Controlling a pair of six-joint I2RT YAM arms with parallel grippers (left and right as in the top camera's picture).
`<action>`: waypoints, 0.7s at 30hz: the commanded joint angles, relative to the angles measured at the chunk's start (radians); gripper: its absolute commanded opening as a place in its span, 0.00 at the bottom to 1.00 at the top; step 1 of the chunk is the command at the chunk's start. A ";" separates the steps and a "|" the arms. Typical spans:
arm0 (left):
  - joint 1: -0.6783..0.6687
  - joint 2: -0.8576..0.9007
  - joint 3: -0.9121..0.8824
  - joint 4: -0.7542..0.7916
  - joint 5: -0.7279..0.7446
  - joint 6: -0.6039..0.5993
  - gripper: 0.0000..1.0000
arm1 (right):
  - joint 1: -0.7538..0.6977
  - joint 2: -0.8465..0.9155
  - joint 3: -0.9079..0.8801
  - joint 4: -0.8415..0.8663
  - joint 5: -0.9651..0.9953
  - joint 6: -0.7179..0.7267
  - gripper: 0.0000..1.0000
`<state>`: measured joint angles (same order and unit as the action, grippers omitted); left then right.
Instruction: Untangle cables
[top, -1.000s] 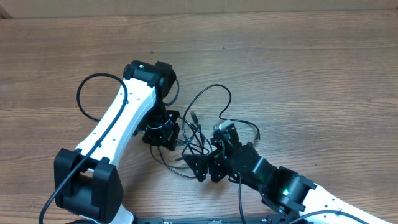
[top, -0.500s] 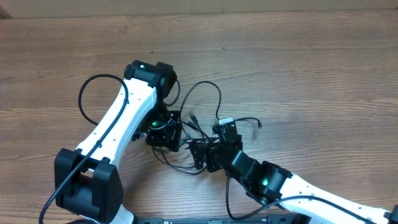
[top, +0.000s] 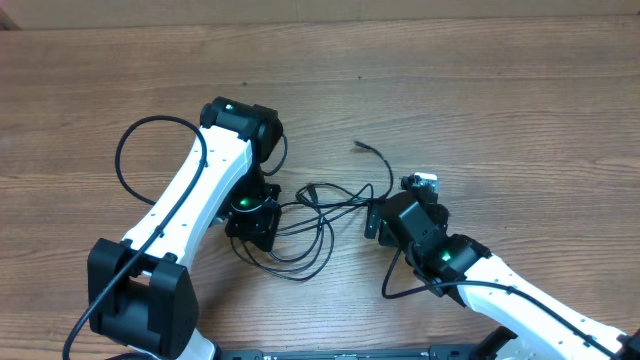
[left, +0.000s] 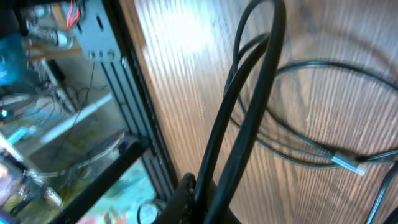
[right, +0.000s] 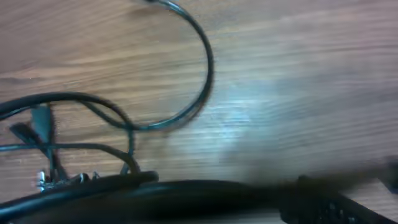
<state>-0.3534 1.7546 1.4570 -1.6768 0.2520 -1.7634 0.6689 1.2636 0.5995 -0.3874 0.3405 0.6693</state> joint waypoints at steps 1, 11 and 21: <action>0.002 0.002 0.012 -0.014 -0.124 -0.024 0.04 | -0.142 0.003 0.000 -0.040 0.050 0.011 1.00; 0.002 0.002 0.012 -0.014 -0.183 -0.100 0.04 | -0.290 0.003 0.000 -0.104 -0.055 -0.102 1.00; 0.002 0.002 0.012 -0.014 -0.298 -0.127 0.04 | -0.290 0.003 0.000 -0.134 -0.219 -0.251 1.00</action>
<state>-0.3534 1.7546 1.4570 -1.6802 0.0475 -1.8561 0.3859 1.2655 0.5999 -0.5213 0.2291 0.5213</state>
